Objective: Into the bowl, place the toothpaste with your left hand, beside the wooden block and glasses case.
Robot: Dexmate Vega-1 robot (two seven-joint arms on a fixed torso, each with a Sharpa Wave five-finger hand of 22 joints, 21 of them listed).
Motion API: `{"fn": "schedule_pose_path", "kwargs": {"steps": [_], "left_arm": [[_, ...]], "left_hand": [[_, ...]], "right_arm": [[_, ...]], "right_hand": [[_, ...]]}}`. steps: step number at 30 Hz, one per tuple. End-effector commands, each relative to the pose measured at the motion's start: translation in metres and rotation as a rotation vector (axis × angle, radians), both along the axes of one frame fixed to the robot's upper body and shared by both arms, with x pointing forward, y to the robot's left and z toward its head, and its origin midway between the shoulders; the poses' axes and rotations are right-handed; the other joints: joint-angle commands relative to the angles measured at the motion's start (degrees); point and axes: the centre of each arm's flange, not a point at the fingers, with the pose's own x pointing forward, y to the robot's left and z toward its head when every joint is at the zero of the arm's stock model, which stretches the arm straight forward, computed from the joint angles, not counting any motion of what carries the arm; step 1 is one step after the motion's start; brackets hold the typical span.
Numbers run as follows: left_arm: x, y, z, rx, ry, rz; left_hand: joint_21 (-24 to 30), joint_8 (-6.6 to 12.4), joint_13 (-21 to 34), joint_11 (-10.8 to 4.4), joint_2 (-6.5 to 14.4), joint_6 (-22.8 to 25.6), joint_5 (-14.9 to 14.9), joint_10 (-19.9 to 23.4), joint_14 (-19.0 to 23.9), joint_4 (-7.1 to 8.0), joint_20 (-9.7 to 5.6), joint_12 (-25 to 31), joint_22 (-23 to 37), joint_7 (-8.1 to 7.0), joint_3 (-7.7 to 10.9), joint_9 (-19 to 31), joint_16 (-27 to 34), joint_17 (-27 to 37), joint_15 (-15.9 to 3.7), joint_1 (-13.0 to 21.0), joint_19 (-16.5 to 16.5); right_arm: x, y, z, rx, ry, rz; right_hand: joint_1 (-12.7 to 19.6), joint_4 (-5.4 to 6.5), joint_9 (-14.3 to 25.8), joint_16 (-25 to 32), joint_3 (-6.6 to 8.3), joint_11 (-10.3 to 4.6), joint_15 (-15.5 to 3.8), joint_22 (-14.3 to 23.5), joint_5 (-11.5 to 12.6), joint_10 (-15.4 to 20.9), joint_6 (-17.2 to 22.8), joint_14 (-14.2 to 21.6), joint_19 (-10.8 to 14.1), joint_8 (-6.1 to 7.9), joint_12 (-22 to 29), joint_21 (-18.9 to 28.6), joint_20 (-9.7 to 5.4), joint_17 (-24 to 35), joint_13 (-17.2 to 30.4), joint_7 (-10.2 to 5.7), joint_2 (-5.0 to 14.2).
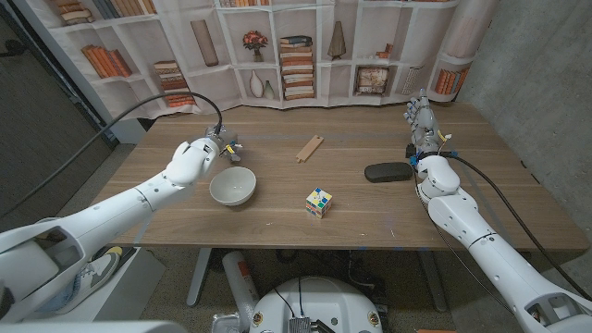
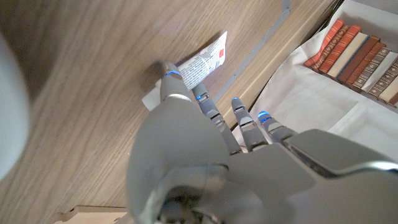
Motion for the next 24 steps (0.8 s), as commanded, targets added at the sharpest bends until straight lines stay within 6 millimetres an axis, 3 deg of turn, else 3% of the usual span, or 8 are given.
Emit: {"fn": "schedule_pose_path", "kwargs": {"steps": [1,24], "left_arm": [[-0.005,0.003,0.005,-0.021,-0.027,0.0],[-0.024,0.009,0.023,-0.131,-0.099,-0.051]], "left_hand": [[-0.07,0.91,0.16,-0.01,0.63,1.64,-0.29,1.22,1.24,0.49,-0.15,-0.07,-0.02,0.11,0.23,0.35,0.17,0.35,-8.62,0.93,0.65],[-0.24,0.44,0.07,0.02,0.16,1.55,-0.85,1.72,1.27,0.91,0.58,-0.63,0.02,0.09,-0.14,0.19,-0.17,0.37,-8.5,0.81,0.54]], "right_arm": [[-0.001,-0.001,0.0,0.0,-0.007,0.002],[-0.009,-0.001,0.001,-0.008,-0.02,-0.005]], "right_hand": [[-0.16,-0.1,0.14,-0.02,-0.33,-0.1,-0.05,0.27,0.22,0.42,0.15,0.59,0.45,-0.04,0.2,-0.16,0.06,0.15,0.08,0.05,-0.29],[-0.16,-0.2,0.14,-0.07,-0.42,-0.04,-0.04,0.28,0.24,0.53,0.23,0.57,0.66,-0.01,0.21,-0.58,0.02,0.14,0.09,0.03,-0.23]]}}
